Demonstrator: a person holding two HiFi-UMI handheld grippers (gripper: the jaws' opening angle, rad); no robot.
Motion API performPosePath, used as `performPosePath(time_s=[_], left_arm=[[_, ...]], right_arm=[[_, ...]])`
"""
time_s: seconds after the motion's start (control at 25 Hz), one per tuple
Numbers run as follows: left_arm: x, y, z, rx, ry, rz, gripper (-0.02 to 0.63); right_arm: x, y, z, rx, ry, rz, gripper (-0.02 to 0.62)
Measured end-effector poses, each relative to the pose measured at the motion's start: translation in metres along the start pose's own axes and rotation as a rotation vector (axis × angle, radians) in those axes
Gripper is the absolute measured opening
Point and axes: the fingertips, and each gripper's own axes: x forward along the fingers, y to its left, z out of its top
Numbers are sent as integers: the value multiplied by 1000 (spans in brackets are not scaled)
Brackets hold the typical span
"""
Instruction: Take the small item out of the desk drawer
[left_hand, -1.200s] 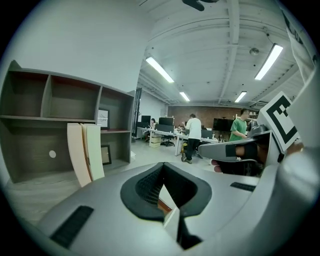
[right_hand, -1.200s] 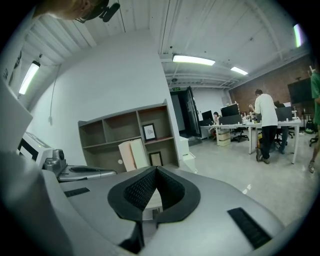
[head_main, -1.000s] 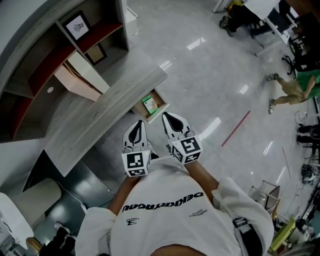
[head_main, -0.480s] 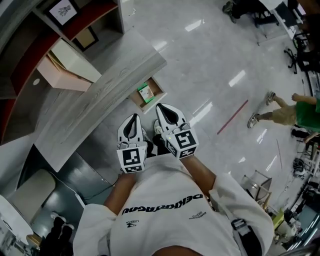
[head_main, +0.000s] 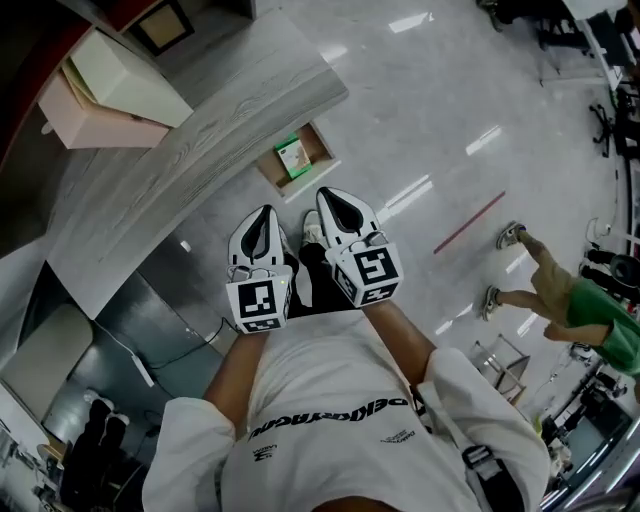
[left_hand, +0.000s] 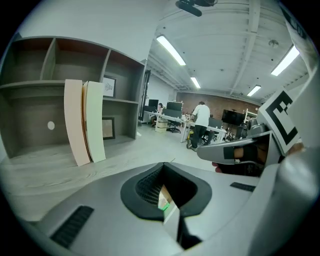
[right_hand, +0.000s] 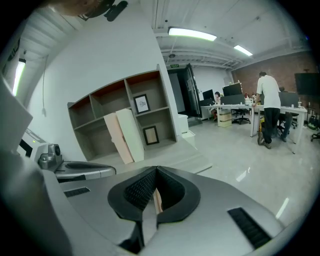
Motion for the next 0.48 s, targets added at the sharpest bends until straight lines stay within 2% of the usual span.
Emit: performPosePath(time_s=[0.24,0.48], left_arm=[[22,13,-25,-113,13,48,15],[30,19,-47,-129,27,82,15]], right_arm=[[24,-17,-31,10,38,23,31],[50,-30,-64,20,84,22,32]])
